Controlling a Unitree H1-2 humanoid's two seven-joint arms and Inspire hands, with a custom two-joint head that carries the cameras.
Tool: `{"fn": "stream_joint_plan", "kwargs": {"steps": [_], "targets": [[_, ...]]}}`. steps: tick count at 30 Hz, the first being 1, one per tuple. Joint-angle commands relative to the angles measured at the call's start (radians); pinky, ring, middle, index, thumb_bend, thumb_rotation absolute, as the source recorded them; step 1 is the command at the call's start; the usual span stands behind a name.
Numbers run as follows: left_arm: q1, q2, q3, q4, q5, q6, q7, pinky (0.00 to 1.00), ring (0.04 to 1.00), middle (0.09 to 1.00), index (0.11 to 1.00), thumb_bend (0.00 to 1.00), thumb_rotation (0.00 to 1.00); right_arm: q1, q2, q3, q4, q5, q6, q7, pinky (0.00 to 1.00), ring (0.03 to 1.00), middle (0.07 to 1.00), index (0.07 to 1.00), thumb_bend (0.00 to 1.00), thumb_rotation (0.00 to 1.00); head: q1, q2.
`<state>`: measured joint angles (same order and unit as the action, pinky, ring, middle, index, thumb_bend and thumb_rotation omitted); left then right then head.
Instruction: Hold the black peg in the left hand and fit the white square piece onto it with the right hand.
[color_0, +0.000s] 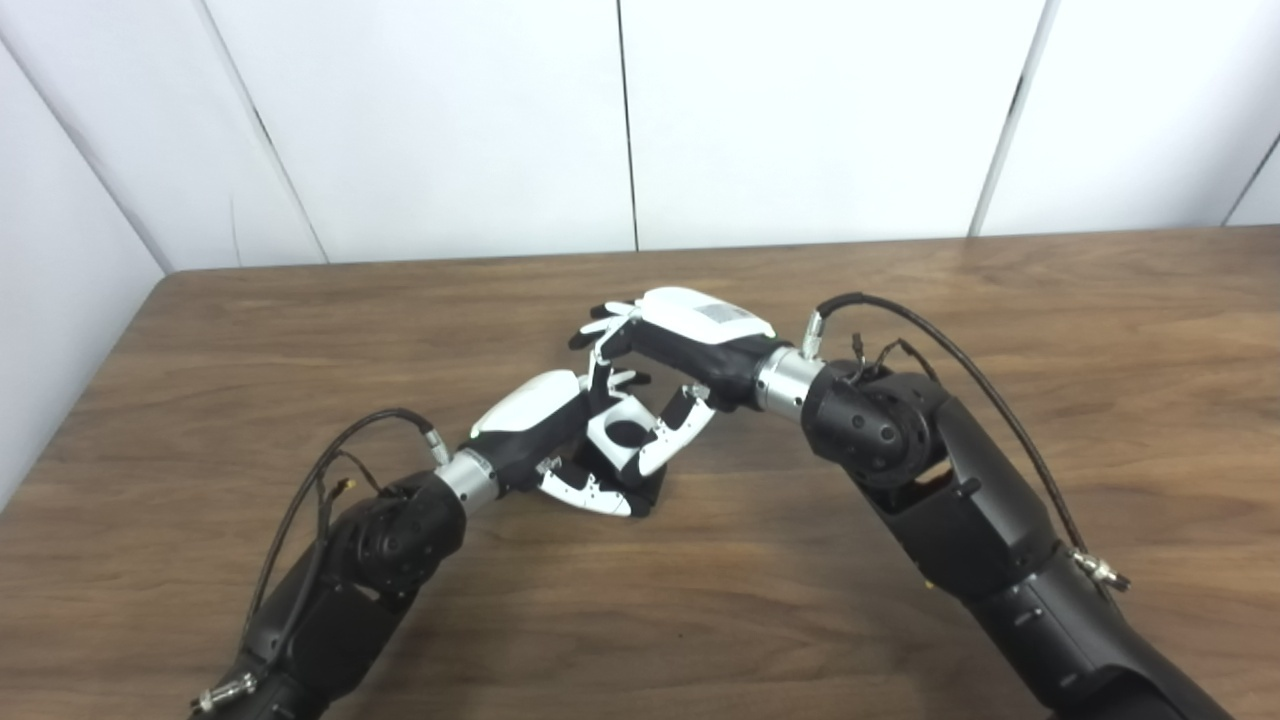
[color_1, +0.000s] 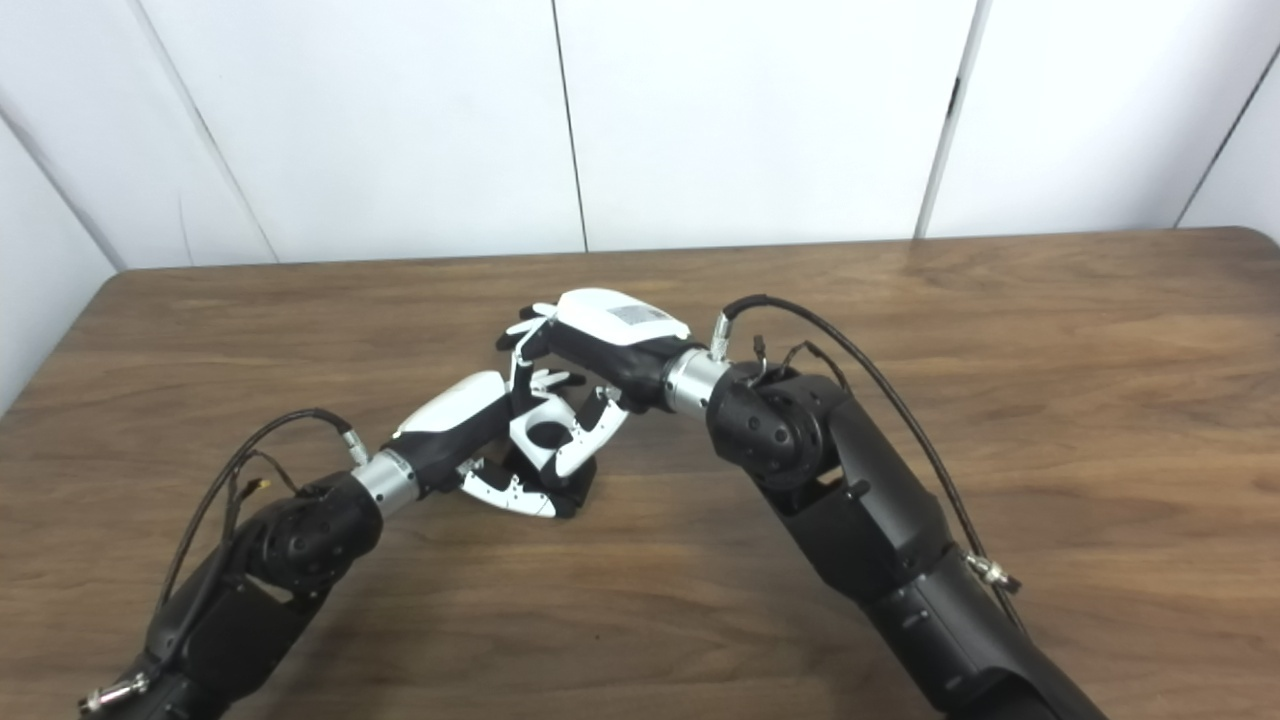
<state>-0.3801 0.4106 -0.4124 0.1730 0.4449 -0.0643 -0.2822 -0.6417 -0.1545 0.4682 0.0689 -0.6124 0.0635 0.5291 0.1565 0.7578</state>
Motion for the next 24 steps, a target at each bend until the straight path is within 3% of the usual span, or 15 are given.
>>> {"fn": "stream_joint_plan", "kwargs": {"steps": [1, 24], "targets": [[0.071, 0.046, -0.029, 0.047, 0.057, 0.104, -0.082, 0.98, 1.000, 0.973, 0.630, 0.83, 0.15, -0.037, 0.013, 0.000, -0.006, 0.004, -0.017, -0.023, 1.00, 0.972, 0.874, 0.481, 0.52, 0.14, 0.001, 0.002], [0.081, 0.043, -0.035, 0.036, 0.060, 0.104, -0.074, 0.96, 0.997, 0.964, 0.613, 0.84, 0.14, -0.036, 0.006, 0.005, 0.116, -0.001, -0.024, -0.072, 1.00, 0.969, 0.868, 0.482, 0.52, 0.14, 0.010, 0.008]]}}
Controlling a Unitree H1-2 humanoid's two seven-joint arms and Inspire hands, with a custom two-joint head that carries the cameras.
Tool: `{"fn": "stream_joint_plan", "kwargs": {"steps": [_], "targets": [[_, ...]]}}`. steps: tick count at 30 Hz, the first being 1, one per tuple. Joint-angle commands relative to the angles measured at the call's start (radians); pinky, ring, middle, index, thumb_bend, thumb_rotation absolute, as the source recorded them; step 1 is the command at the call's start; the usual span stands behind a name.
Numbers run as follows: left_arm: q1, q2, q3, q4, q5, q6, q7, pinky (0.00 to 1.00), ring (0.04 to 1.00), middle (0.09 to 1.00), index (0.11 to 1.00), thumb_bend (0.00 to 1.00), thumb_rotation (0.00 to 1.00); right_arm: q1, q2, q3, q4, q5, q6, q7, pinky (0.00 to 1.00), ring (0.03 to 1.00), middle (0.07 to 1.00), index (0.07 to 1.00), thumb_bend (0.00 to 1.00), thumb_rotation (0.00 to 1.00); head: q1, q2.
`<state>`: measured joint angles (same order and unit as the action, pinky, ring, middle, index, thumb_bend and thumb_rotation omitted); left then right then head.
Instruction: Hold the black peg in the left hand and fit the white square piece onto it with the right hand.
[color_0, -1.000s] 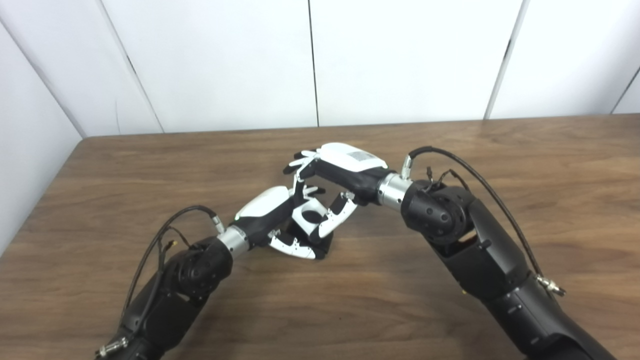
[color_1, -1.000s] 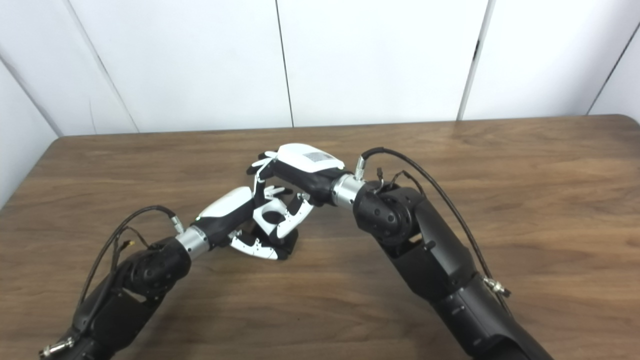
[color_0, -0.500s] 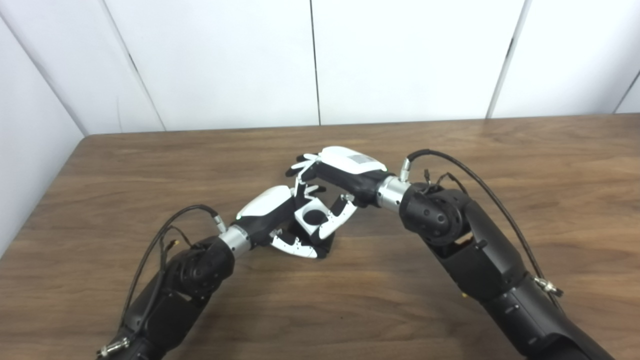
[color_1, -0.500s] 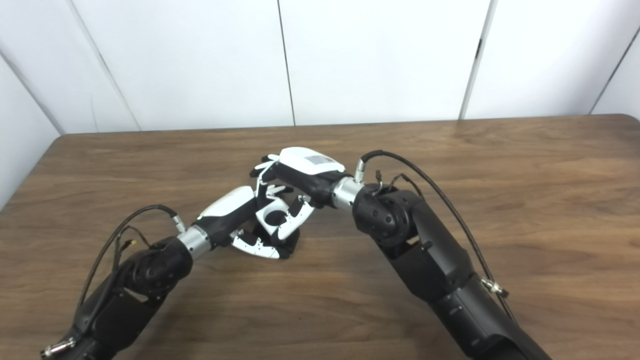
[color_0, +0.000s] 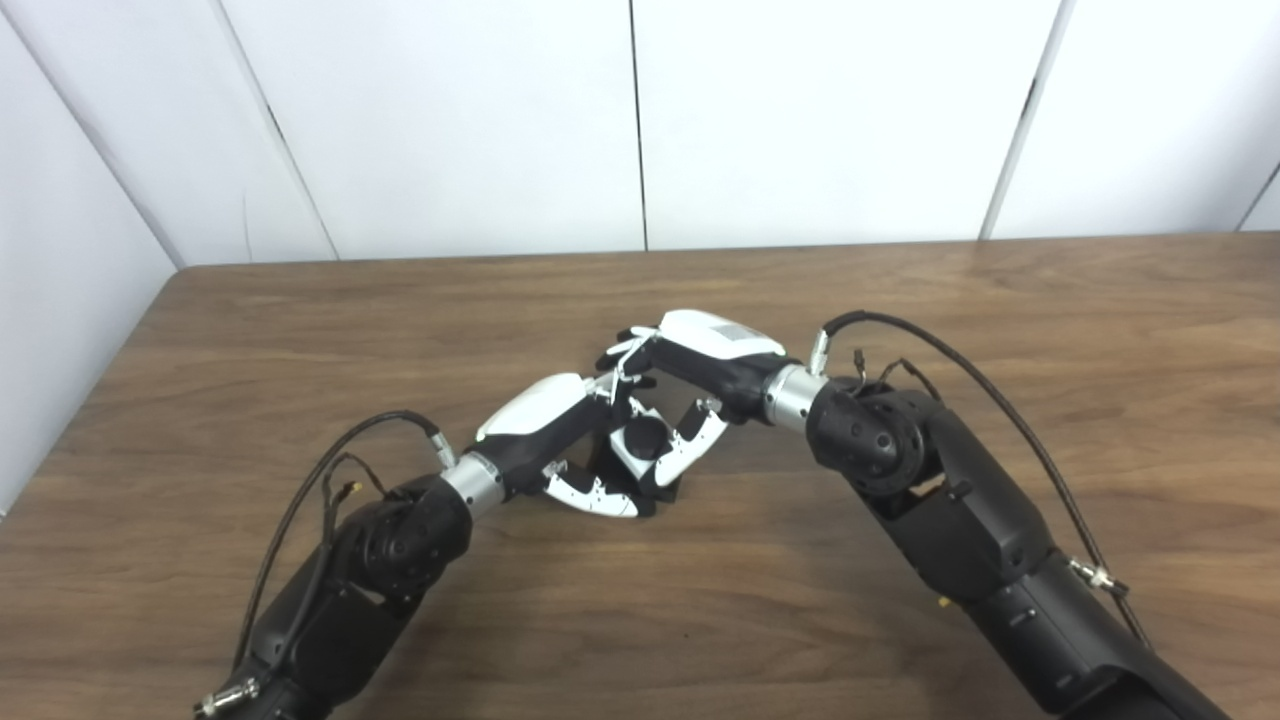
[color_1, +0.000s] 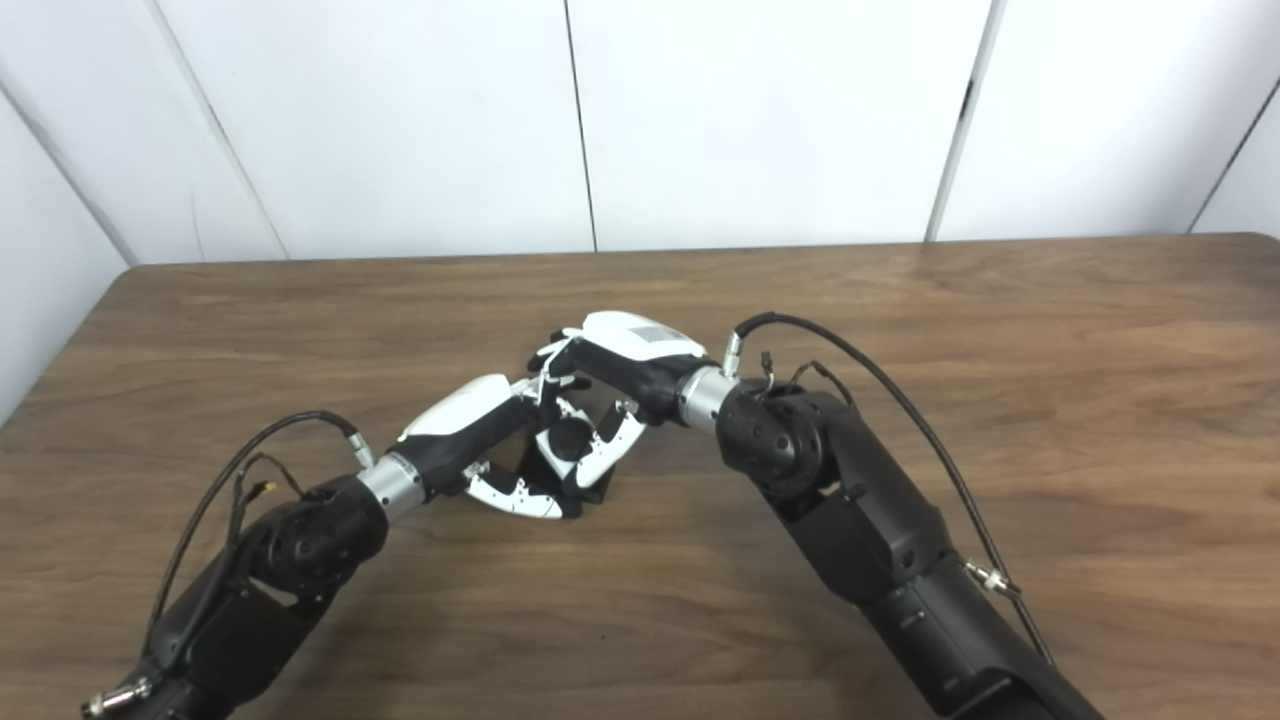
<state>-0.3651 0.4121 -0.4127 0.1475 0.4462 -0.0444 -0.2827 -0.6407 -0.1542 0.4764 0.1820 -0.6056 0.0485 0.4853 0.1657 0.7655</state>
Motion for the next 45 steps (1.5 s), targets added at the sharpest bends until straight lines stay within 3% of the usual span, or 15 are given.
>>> {"fn": "stream_joint_plan", "kwargs": {"steps": [1, 6, 9, 11, 13, 14, 16, 18, 37, 40, 45], "targets": [[0.066, 0.042, -0.035, 0.061, 0.059, 0.085, -0.074, 0.97, 0.997, 0.964, 0.611, 0.85, 0.14, -0.037, 0.006, -0.004, 0.007, -0.008, -0.007, -0.030, 1.00, 0.971, 0.869, 0.482, 0.52, 0.14, 0.001, 0.002], [0.066, 0.042, -0.032, 0.063, 0.054, 0.083, -0.073, 0.96, 0.996, 0.965, 0.609, 0.84, 0.14, -0.038, -0.002, -0.006, 0.022, -0.004, -0.008, -0.029, 1.00, 0.973, 0.887, 0.491, 0.52, 0.14, 0.000, 0.003], [0.066, 0.043, -0.031, 0.065, 0.053, 0.078, -0.071, 0.96, 0.995, 0.964, 0.607, 0.84, 0.14, -0.040, -0.015, -0.005, 0.015, 0.001, -0.003, -0.012, 1.00, 0.979, 0.942, 0.736, 0.79, 0.25, -0.005, 0.002], [0.065, 0.043, -0.030, 0.068, 0.052, 0.078, -0.071, 0.97, 0.995, 0.964, 0.601, 0.83, 0.13, -0.042, -0.021, -0.005, 0.014, 0.004, -0.003, -0.007, 1.00, 0.989, 0.975, 0.835, 0.87, 0.29, -0.006, 0.001], [0.065, 0.041, -0.029, 0.072, 0.055, 0.077, -0.065, 0.97, 0.993, 0.962, 0.591, 0.82, 0.12, -0.042, -0.024, -0.006, 0.011, 0.004, -0.001, -0.008, 1.00, 0.992, 0.987, 0.868, 0.89, 0.31, -0.005, 0.000], [0.065, 0.040, -0.028, 0.077, 0.056, 0.072, -0.058, 0.96, 0.990, 0.960, 0.567, 0.76, 0.10, -0.041, -0.025, -0.007, 0.009, 0.003, 0.000, -0.009, 0.99, 0.993, 0.990, 0.876, 0.89, 0.31, -0.004, 0.000], [0.065, 0.039, -0.028, 0.084, 0.057, 0.062, -0.049, 0.96, 0.990, 0.959, 0.508, 0.57, 0.07, -0.041, -0.026, -0.008, 0.005, 0.002, 0.005, -0.009, 0.99, 0.994, 0.993, 0.884, 0.90, 0.32, -0.005, -0.001], [0.064, 0.040, -0.029, 0.089, 0.059, 0.053, -0.042, 0.96, 0.990, 0.957, 0.495, 0.53, 0.07, -0.040, -0.028, -0.008, -0.003, 0.004, 0.016, -0.003, 1.00, 0.998, 0.996, 0.885, 0.90, 0.33, -0.007, -0.002], [0.057, 0.043, -0.035, 0.096, 0.063, 0.054, -0.035, 0.95, 0.986, 0.955, 0.490, 0.52, 0.06, -0.033, -0.053, -0.054, -0.034, 0.050, 0.013, -0.004, 1.00, 1.000, 0.993, 0.883, 0.93, 0.42, -0.010, -0.005], [0.056, 0.043, -0.035, 0.102, 0.062, 0.051, -0.034, 0.95, 0.985, 0.954, 0.489, 0.52, 0.07, -0.032, -0.065, -0.075, -0.032, 0.068, 0.006, -0.006, 1.00, 0.994, 0.990, 0.888, 0.89, 0.39, -0.012, -0.007], [0.053, 0.044, -0.035, 0.107, 0.062, 0.046, -0.028, 0.95, 0.985, 0.952, 0.489, 0.52, 0.06, -0.032, -0.097, -0.107, -0.047, 0.080, 0.022, -0.003, 0.94, 0.979, 0.989, 0.895, 0.78, 0.27, -0.017, -0.010]]}}
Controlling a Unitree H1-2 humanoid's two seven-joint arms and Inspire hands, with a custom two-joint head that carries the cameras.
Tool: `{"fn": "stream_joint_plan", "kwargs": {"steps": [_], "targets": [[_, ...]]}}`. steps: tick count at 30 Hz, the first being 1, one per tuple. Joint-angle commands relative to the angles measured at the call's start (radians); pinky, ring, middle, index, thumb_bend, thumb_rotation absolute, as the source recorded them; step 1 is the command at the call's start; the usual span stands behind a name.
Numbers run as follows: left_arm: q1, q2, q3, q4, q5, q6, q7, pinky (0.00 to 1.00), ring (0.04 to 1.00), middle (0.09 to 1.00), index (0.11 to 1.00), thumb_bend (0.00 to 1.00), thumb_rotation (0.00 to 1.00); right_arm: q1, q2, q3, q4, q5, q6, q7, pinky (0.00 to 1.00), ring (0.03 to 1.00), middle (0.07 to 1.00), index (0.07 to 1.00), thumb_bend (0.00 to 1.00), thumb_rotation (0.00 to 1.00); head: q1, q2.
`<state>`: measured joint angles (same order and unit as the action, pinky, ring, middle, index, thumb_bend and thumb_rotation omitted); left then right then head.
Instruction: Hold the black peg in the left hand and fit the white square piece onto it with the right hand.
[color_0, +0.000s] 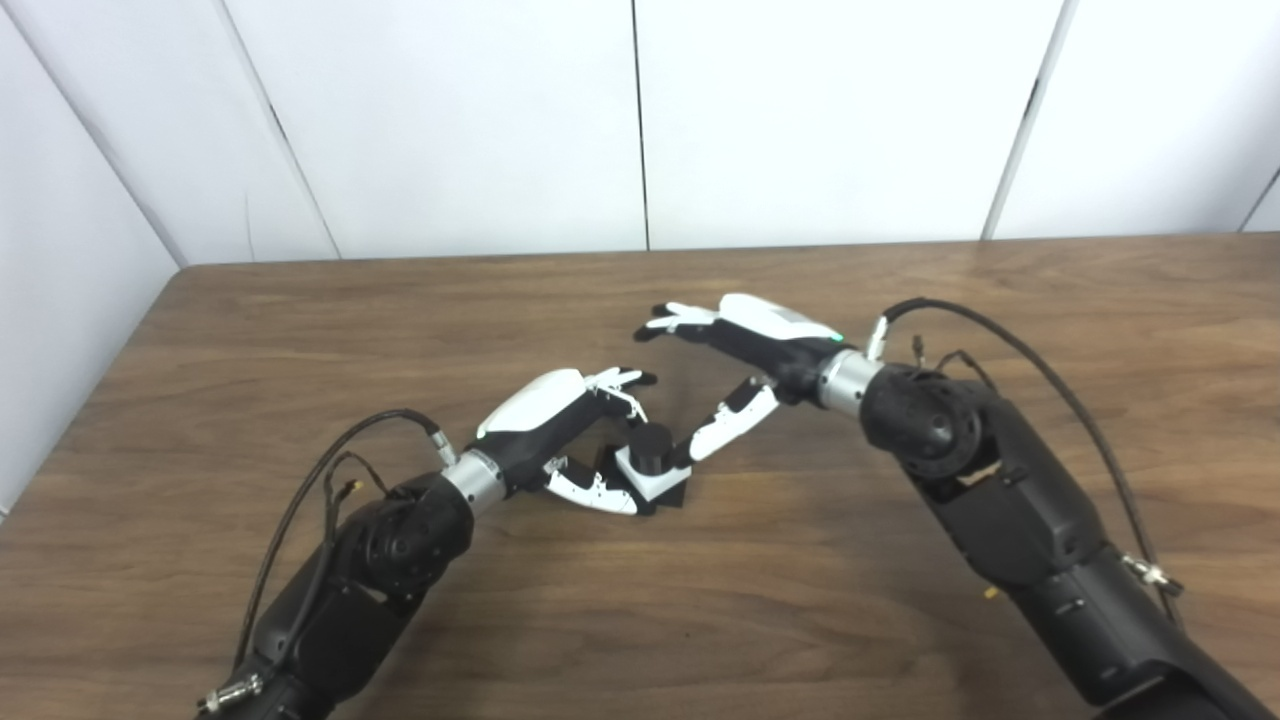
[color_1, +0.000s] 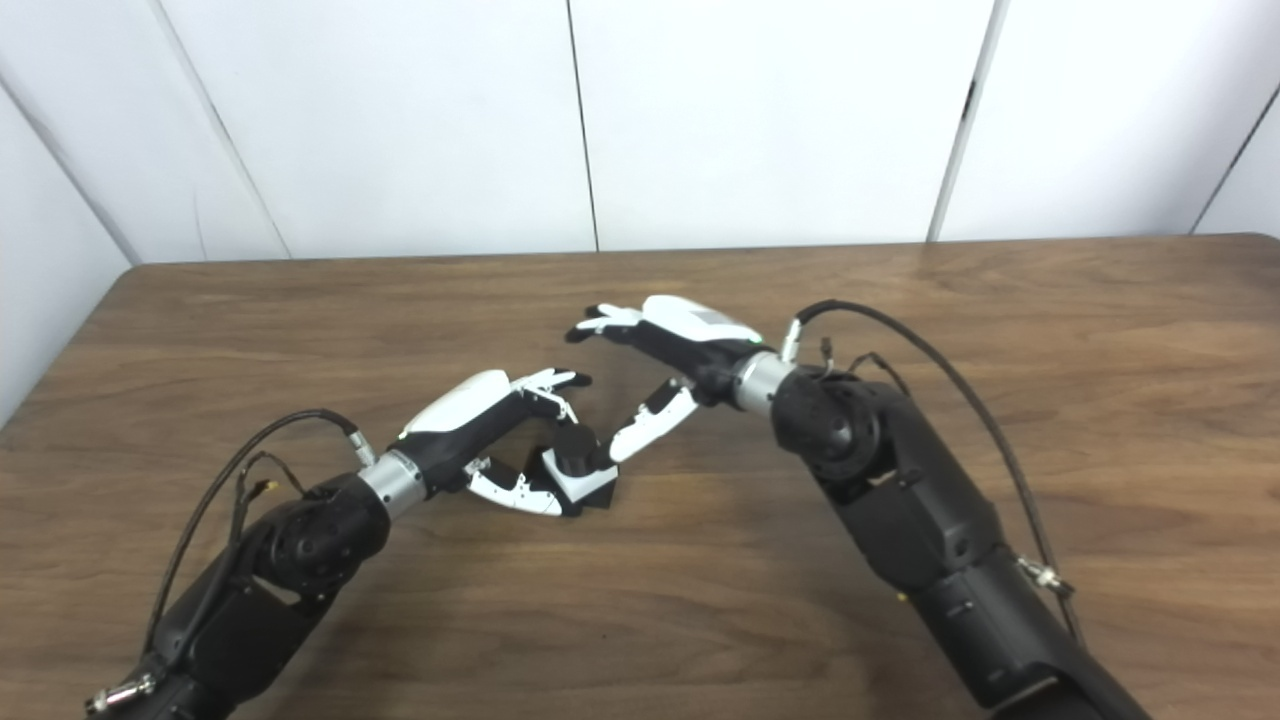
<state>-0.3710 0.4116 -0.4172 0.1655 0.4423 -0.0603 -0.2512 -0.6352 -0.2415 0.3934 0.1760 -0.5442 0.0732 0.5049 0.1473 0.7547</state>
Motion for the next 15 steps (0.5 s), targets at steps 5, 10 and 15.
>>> {"fn": "stream_joint_plan", "kwargs": {"steps": [5, 10, 15], "targets": [[0.057, 0.049, -0.034, 0.092, 0.066, 0.058, -0.060, 0.95, 0.983, 0.953, 0.490, 0.52, 0.07, -0.039, -0.041, -0.049, -0.053, 0.023, 0.009, -0.020, 0.91, 0.973, 0.983, 0.890, 0.80, 0.28, -0.010, -0.003], [0.056, 0.046, -0.034, 0.098, 0.066, 0.054, -0.055, 0.94, 0.980, 0.950, 0.490, 0.52, 0.07, -0.035, -0.081, -0.069, -0.067, 0.029, 0.022, -0.011, 0.90, 0.968, 0.985, 0.891, 0.82, 0.28, -0.014, -0.006], [0.056, 0.045, -0.034, 0.105, 0.067, 0.043, -0.042, 0.94, 0.978, 0.946, 0.490, 0.52, 0.07, 0.010, -0.096, -0.145, -0.071, 0.112, 0.012, -0.044, 0.79, 0.934, 0.958, 0.884, 0.82, 0.22, -0.024, -0.015]]}}
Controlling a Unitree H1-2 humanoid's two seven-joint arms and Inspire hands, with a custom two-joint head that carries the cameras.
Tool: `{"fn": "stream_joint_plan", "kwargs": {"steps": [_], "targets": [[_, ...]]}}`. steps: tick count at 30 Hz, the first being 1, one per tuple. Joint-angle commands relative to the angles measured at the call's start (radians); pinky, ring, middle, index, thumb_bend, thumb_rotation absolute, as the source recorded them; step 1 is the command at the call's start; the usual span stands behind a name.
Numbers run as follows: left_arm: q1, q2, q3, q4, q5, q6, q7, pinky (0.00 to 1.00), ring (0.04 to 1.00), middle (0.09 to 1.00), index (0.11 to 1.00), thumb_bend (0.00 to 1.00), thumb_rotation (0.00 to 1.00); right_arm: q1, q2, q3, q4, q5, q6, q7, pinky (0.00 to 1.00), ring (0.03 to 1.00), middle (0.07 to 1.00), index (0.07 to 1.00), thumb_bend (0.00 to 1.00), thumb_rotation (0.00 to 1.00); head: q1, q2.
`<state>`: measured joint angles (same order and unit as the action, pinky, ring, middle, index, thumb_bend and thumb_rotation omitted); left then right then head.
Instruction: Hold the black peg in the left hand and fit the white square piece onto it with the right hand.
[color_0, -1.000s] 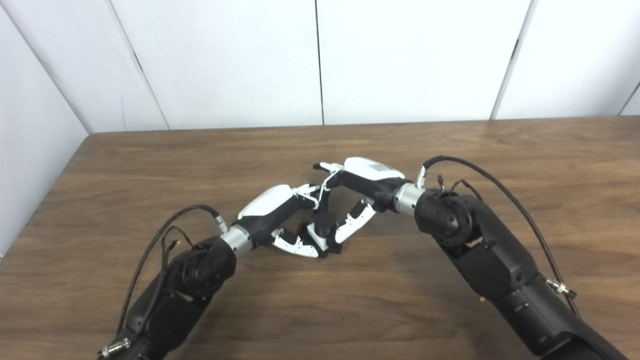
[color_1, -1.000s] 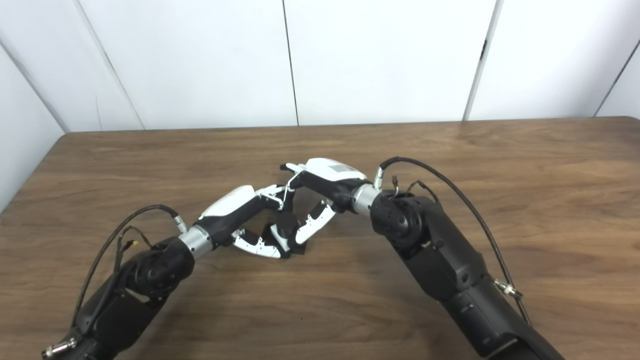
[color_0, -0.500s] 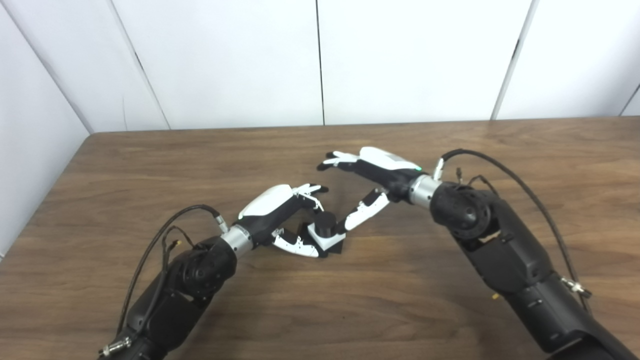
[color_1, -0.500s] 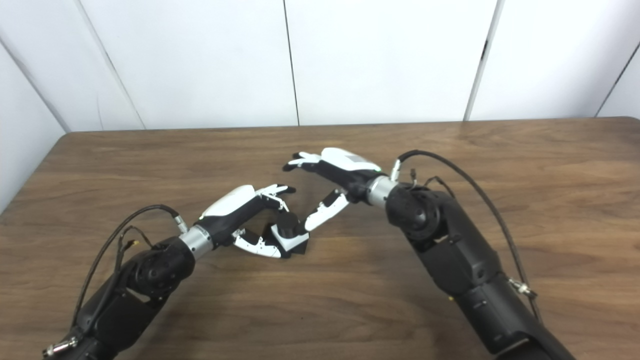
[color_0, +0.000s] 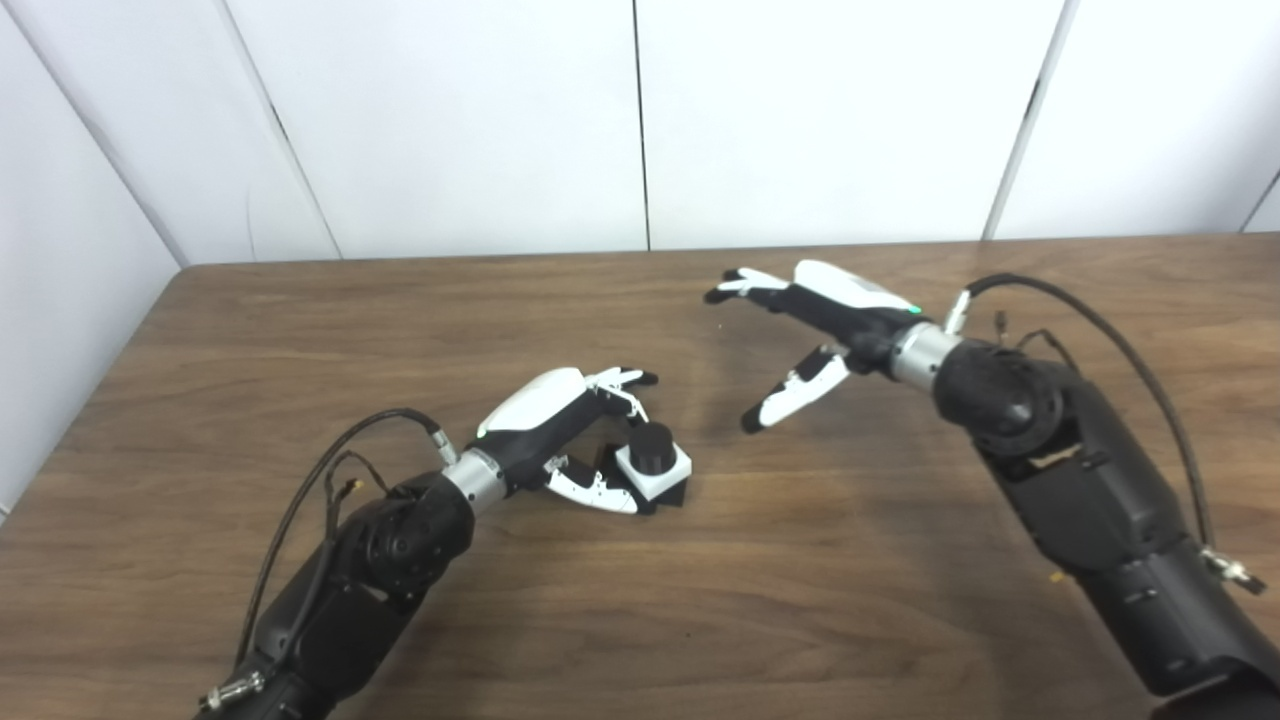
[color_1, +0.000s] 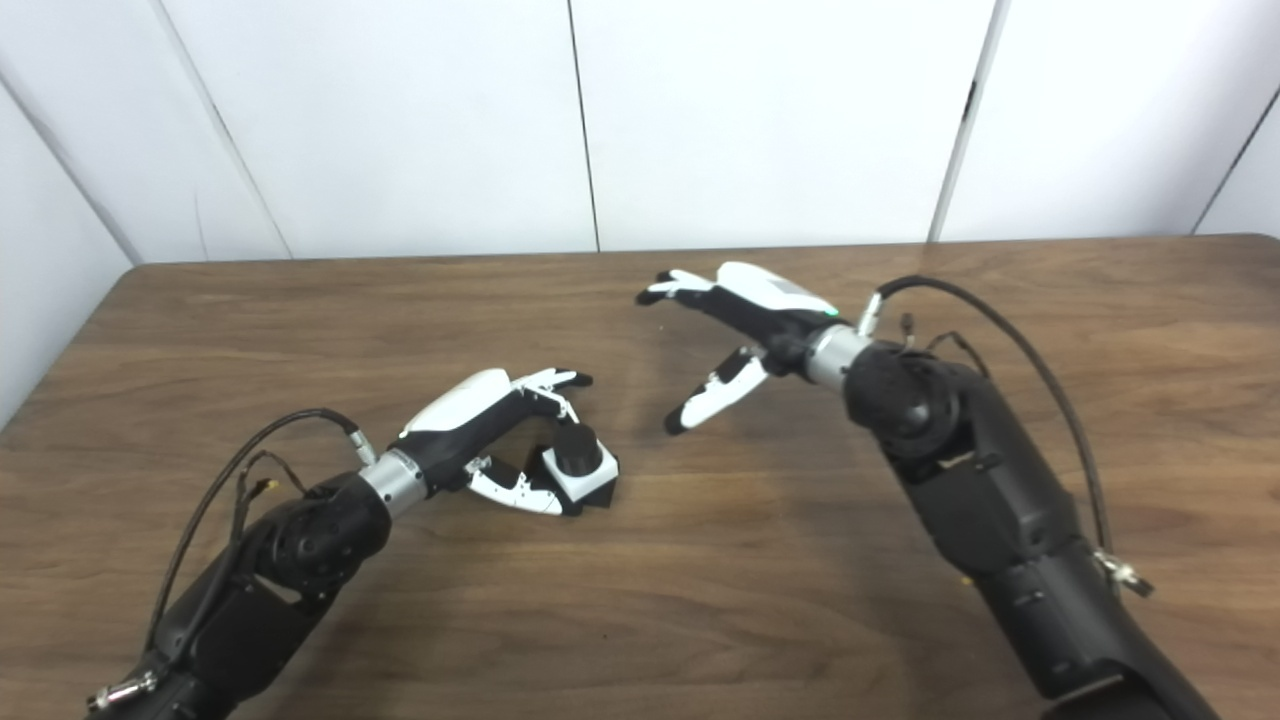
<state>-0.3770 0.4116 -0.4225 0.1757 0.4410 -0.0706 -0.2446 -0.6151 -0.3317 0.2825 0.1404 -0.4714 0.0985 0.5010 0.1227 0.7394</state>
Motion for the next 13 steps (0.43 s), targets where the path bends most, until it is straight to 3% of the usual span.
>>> {"fn": "stream_joint_plan", "kwargs": {"steps": [1, 4, 7, 13], "targets": [[0.063, 0.046, -0.027, 0.095, 0.067, 0.052, -0.046, 0.94, 0.977, 0.946, 0.490, 0.52, 0.07, 0.023, 0.007, -0.073, -0.043, 0.071, -0.018, -0.074, 0.78, 0.931, 0.954, 0.884, 0.81, 0.22, 0.000, 0.000], [0.067, 0.047, -0.020, 0.102, 0.059, 0.043, -0.039, 0.94, 0.978, 0.947, 0.490, 0.52, 0.07, 0.108, 0.050, -0.155, -0.065, 0.141, -0.033, -0.154, 0.79, 0.898, 0.920, 0.882, 0.77, 0.18, -0.006, -0.002], [0.070, 0.050, -0.017, 0.111, 0.045, 0.031, -0.049, 0.96, 0.980, 0.948, 0.490, 0.52, 0.07, 0.198, 0.091, -0.198, -0.105, 0.186, -0.029, -0.213, 0.75, 0.903, 0.943, 0.902, 0.70, 0.17, -0.023, -0.008], [0.081, 0.055, -0.009, 0.113, 0.032, 0.012, -0.042, 0.92, 0.969, 0.940, 0.491, 0.52, 0.06, 0.323, 0.151, -0.227, -0.123, 0.210, -0.084, -0.315, 0.68, 0.888, 0.944, 0.896, 0.67, 0.15, -0.059, -0.017]]}}
